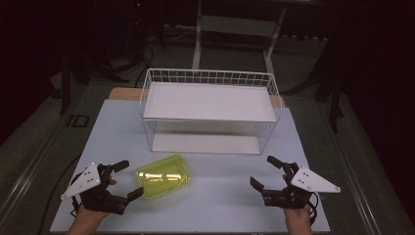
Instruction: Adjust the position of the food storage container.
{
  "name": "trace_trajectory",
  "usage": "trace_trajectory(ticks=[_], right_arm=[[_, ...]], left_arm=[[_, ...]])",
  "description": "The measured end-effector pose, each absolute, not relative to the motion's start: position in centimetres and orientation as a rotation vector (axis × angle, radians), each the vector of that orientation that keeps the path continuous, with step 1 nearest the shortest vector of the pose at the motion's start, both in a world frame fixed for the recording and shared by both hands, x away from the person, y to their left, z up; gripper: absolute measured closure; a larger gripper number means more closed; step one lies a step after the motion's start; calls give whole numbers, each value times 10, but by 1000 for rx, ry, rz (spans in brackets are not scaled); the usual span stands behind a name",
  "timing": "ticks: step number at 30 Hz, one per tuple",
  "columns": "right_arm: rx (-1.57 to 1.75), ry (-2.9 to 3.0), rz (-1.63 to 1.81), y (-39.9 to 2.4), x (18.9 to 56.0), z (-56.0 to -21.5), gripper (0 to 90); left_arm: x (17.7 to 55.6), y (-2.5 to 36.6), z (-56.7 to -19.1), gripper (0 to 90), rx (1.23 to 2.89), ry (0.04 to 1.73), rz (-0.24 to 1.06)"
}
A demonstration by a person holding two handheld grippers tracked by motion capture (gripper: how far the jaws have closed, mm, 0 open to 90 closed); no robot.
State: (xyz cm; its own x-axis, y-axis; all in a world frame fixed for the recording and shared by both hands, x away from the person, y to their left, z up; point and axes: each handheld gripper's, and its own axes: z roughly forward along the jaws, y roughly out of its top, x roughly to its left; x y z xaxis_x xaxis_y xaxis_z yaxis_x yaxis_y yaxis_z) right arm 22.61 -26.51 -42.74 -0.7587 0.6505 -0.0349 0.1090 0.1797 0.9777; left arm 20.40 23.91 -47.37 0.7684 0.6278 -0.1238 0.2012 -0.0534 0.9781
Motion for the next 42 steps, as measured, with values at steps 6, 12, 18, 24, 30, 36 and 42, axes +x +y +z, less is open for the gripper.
trace_trajectory(ticks=[6,12,18,24,30,36,42], right_arm=[[722,2031,1626,-261,227,-428,135],[720,2027,1635,-259,226,-428,135],[734,2034,1642,-259,228,-429,135],[743,2042,1645,-257,229,-430,137],[737,2051,1640,-256,230,-430,137],[746,2053,1648,-257,231,-431,137],[746,2067,1641,-256,231,-432,137]], left_arm=[[207,241,-468,8,1638,682,397],[210,254,-470,160,1669,708,379],[210,268,-478,381,1722,754,413],[214,278,-496,647,1793,829,432],[220,277,-513,874,1889,778,455],[224,267,-522,900,1966,732,418],[235,263,-527,900,1972,737,424]])
